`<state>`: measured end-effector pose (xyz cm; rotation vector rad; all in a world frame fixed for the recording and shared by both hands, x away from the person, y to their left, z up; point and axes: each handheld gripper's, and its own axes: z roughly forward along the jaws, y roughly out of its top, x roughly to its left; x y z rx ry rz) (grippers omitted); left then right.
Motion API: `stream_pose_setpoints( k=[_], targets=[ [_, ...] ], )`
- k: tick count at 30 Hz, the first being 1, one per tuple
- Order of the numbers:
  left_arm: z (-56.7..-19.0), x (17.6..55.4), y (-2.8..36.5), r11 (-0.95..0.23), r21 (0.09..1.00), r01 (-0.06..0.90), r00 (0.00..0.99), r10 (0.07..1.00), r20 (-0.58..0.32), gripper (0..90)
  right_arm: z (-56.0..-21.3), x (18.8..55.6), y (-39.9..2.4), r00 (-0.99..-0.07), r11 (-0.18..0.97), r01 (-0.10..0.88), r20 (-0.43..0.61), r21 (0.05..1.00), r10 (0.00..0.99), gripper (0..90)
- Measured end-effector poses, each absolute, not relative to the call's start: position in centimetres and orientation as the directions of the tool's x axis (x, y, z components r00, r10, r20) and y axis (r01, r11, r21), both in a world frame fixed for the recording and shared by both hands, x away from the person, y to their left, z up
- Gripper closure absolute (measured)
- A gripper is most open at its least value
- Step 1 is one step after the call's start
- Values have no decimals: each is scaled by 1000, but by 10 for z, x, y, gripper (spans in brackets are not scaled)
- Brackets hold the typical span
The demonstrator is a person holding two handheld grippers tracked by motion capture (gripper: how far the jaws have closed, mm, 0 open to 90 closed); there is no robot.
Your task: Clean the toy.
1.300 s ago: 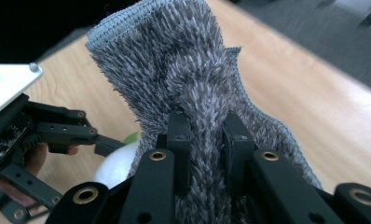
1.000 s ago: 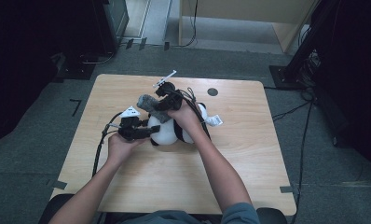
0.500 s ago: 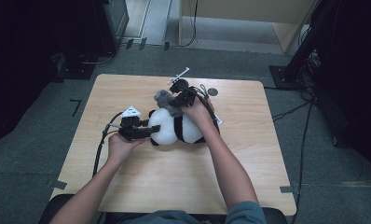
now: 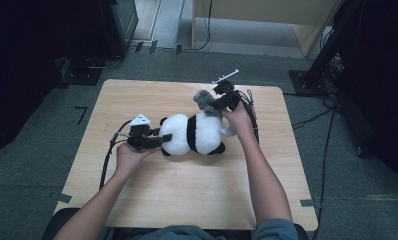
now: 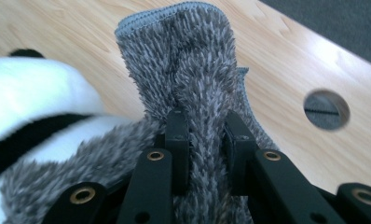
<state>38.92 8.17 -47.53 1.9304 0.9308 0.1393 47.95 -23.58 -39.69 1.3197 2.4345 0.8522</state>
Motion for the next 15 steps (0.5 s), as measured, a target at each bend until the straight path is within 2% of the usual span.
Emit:
stream_pose_setpoints(
  k=[8, 15],
  targets=[
    [-475, 390, 82, -250, 796, 551, 701, 656, -279, 492, -418, 477, -269, -493, 328, 737, 138, 591, 859, 774],
    [-476, 390, 83, -250, 796, 551, 703, 653, -281, 491, -426, 474, -287, -446, 299, 768, 138, 567, 884, 781]
  ],
)
